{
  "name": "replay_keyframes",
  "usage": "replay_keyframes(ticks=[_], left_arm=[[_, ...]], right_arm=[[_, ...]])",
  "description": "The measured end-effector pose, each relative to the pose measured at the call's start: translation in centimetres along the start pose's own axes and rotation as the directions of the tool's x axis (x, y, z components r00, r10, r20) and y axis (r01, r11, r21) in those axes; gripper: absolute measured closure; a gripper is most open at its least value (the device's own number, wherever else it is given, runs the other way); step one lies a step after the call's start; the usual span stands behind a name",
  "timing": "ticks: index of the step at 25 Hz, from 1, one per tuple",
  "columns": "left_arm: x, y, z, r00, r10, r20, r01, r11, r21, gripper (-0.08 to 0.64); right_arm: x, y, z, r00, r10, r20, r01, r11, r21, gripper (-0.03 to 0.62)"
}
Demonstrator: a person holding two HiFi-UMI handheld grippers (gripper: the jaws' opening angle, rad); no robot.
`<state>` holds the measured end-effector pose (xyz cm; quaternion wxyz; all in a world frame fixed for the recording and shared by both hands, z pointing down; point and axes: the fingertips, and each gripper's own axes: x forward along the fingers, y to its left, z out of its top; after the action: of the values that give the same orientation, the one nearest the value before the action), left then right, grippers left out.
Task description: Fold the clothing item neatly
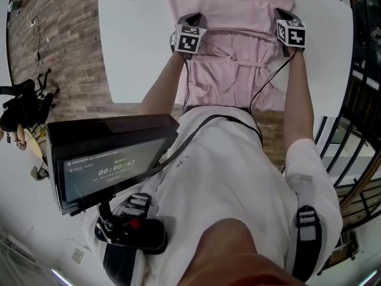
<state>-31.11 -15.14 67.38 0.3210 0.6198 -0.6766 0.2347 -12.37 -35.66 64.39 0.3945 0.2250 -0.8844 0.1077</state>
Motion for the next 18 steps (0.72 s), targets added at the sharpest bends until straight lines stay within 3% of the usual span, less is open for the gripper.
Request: replay_keyframes(ticks=[6, 10, 15, 18], left_arm=[[0.1, 0.0, -0.1, 1.000, -0.001, 0.000, 0.001, 1.000, -0.004, 0.545], [-0.2, 0.0, 0.4, 1.000, 0.001, 0.004, -0.001, 1.000, -0.005, 0.545], [-1.3, 0.0, 1.8, 0.998, 0.021, 0.052, -0.021, 1.000, -0.006, 0.545], [-0.9, 0.0, 0.6, 1.000, 0.006, 0.007, -0.006, 1.000, -0.021, 0.545]], right_arm=[[-0.3, -2.6, -0.4, 0.996, -0.027, -0.079, 0.012, 0.983, -0.184, 0.583], [-1.3, -2.9, 0.2, 0.999, -0.032, -0.039, 0.025, 0.987, -0.158, 0.581], [-2.3, 2.7, 0.3, 0.991, 0.135, 0.014, -0.133, 0.987, -0.089, 0.589], [-2.1, 6.4, -1.3, 0.970, 0.241, -0.038, -0.243, 0.966, -0.090, 0.589]])
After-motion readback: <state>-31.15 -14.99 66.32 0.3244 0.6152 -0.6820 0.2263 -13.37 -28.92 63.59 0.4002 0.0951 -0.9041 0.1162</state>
